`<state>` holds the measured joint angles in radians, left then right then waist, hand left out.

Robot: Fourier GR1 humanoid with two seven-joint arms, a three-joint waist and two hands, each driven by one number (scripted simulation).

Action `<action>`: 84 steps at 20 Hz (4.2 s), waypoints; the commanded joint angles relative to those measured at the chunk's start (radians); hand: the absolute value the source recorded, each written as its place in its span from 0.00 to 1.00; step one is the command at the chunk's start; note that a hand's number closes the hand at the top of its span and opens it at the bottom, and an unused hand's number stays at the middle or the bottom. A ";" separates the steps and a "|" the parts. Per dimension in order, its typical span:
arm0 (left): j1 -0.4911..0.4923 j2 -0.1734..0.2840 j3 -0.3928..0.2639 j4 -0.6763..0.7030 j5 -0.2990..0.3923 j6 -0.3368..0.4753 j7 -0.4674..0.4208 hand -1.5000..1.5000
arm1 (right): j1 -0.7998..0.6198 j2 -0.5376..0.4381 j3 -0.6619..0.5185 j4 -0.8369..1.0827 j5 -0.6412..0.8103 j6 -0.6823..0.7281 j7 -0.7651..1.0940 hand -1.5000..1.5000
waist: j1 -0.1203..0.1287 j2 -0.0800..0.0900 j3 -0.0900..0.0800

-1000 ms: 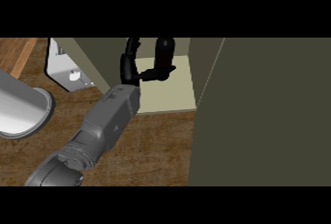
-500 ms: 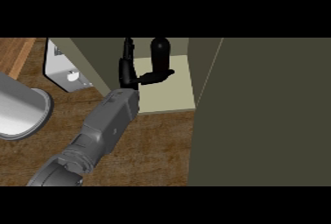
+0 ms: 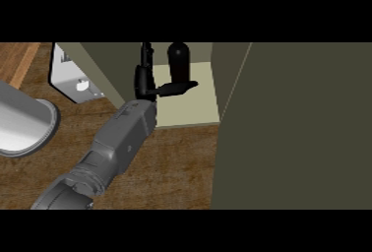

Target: Pick up the wine, place it into the cabinet and close the cabinet

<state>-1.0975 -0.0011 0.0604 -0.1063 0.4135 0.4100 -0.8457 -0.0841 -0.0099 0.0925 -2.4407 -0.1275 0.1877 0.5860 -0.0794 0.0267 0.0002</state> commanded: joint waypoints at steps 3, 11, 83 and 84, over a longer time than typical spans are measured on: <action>0.054 0.004 -0.013 0.020 -0.026 -0.059 -0.040 0.00 | 0.030 0.010 0.030 -0.043 -0.013 0.002 0.007 0.00 | 0.012 -0.002 -0.002; 0.036 0.001 -0.003 0.007 0.011 -0.110 -0.015 0.00 | 0.048 0.008 0.065 -0.092 -0.011 -0.022 0.054 0.00 | 0.010 -0.010 -0.002; 1.339 0.578 -0.716 -1.917 0.185 0.101 0.231 0.00 | 0.185 -0.002 0.146 -0.112 -0.181 0.057 0.148 1.00 | 0.083 -0.031 -0.001; 1.310 0.599 -0.659 -1.953 0.227 0.106 0.290 0.00 | 0.191 -0.012 0.156 -0.104 -0.208 0.068 0.174 1.00 | 0.081 -0.030 -0.001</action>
<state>0.1896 0.5312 -0.6914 -2.0220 0.5781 0.5735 -0.5712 0.0416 -0.0347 0.2031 -2.4465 -0.1710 0.2602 0.6785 0.0014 -0.0034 -0.0001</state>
